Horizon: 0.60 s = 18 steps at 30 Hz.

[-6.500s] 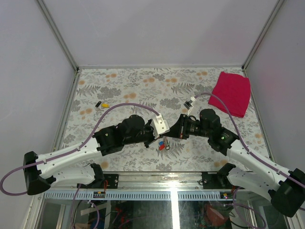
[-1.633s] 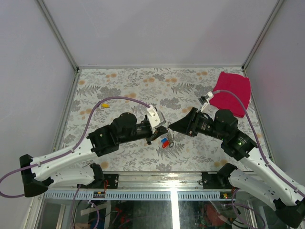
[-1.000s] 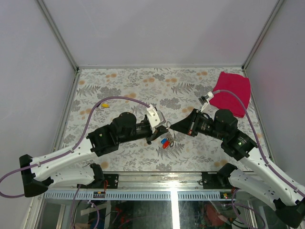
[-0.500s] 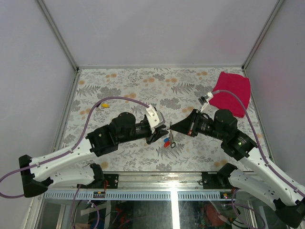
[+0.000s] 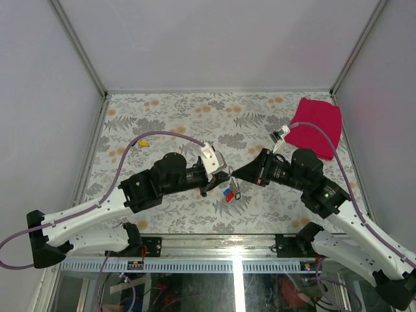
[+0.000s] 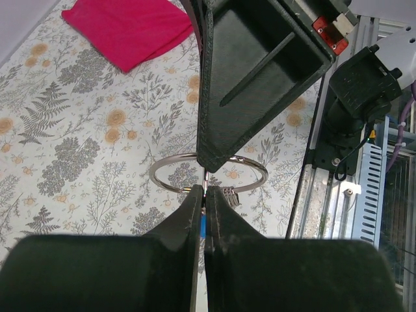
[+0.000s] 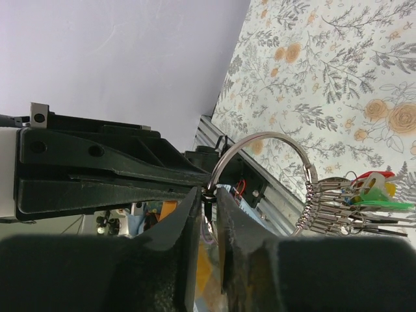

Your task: Put the keys on the keyring

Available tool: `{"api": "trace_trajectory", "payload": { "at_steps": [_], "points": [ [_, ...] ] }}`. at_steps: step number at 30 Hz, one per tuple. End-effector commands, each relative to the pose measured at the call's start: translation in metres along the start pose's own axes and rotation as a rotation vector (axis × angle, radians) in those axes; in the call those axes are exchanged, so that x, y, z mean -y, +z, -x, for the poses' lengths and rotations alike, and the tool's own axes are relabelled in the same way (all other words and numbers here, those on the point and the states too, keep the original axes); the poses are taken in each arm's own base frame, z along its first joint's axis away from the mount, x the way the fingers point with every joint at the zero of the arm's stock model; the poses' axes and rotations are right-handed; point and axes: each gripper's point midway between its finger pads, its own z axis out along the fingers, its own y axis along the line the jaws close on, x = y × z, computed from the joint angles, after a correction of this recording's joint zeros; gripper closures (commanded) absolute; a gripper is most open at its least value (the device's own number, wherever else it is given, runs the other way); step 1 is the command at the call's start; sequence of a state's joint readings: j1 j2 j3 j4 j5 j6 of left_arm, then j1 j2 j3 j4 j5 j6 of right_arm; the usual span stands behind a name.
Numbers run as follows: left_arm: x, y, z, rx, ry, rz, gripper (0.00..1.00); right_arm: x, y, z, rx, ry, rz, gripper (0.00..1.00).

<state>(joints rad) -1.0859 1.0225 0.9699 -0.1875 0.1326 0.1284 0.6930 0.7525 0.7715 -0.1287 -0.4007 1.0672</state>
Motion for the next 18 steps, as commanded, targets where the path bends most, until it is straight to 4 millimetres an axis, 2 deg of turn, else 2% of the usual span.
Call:
{"api": "trace_trajectory", "payload": {
  "at_steps": [1,3,7,13,18],
  "points": [
    [-0.006,-0.003,0.026,0.072,-0.019,0.037,1.0,-0.027,-0.013,0.021,0.09,-0.129,0.045,0.7],
    [-0.009,-0.003,0.025,0.064,-0.034,0.056,1.0,-0.021,-0.019,0.028,0.134,-0.18,-0.001,0.61],
    [-0.016,-0.003,0.021,0.036,-0.066,0.101,1.0,-0.001,-0.033,0.044,0.239,-0.279,-0.113,0.53],
    [-0.036,-0.004,0.024,0.024,-0.152,0.234,1.0,0.038,-0.053,0.06,0.398,-0.479,-0.226,0.49],
    [-0.044,-0.003,0.03,0.002,-0.214,0.291,1.0,0.043,-0.06,0.064,0.523,-0.671,-0.15,0.48]
  ]
}}
